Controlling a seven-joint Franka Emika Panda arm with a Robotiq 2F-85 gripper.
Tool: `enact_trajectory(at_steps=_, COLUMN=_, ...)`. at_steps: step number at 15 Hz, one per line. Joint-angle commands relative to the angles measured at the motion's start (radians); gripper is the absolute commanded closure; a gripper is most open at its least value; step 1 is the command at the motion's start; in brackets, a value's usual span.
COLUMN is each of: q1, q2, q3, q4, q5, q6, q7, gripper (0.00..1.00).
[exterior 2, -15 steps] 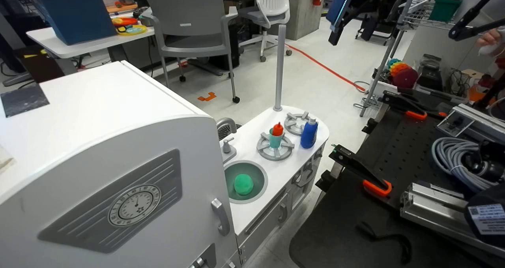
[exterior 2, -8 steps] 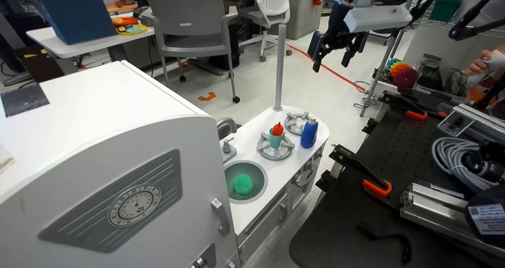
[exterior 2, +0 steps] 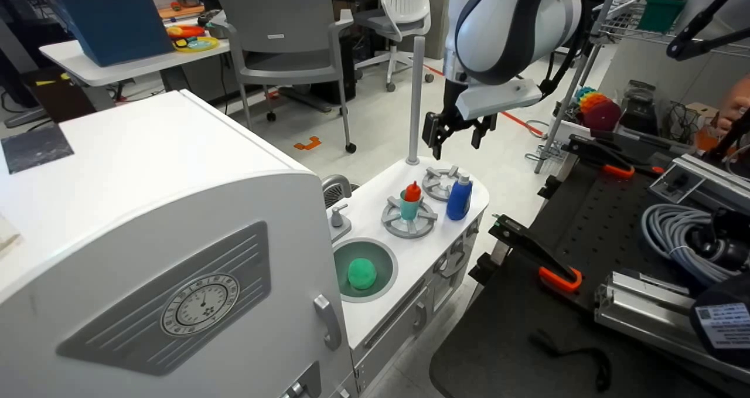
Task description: Move the blue bottle backward
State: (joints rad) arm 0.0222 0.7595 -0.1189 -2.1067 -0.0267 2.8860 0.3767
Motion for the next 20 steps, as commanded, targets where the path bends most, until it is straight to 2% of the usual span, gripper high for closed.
enact_trajectory(at_steps=1, q1=0.045, q2=0.075, q3=-0.03, q4=0.07, q5=0.024, q6=-0.074, q7=-0.034, gripper=0.0)
enact_trajectory(at_steps=5, q1=0.112, q2=0.082, q3=-0.106, q4=0.053, q5=-0.039, q6=-0.229, q7=-0.047, gripper=0.0)
enact_trajectory(at_steps=8, q1=0.174, q2=0.092, q3=-0.185, q4=0.052, q5=-0.123, q6=-0.279, q7=-0.027, gripper=0.0)
enact_trajectory(at_steps=12, q1=0.206, q2=0.139, q3=-0.241, q4=0.095, q5=-0.191, q6=-0.197, q7=0.006, gripper=0.0)
enact_trajectory(at_steps=16, q1=0.203, q2=0.212, q3=-0.231, q4=0.169, q5=-0.162, q6=-0.124, q7=0.024, gripper=0.0)
enact_trajectory(at_steps=20, q1=0.206, q2=0.278, q3=-0.22, q4=0.221, q5=-0.135, q6=-0.11, q7=0.033, gripper=0.0)
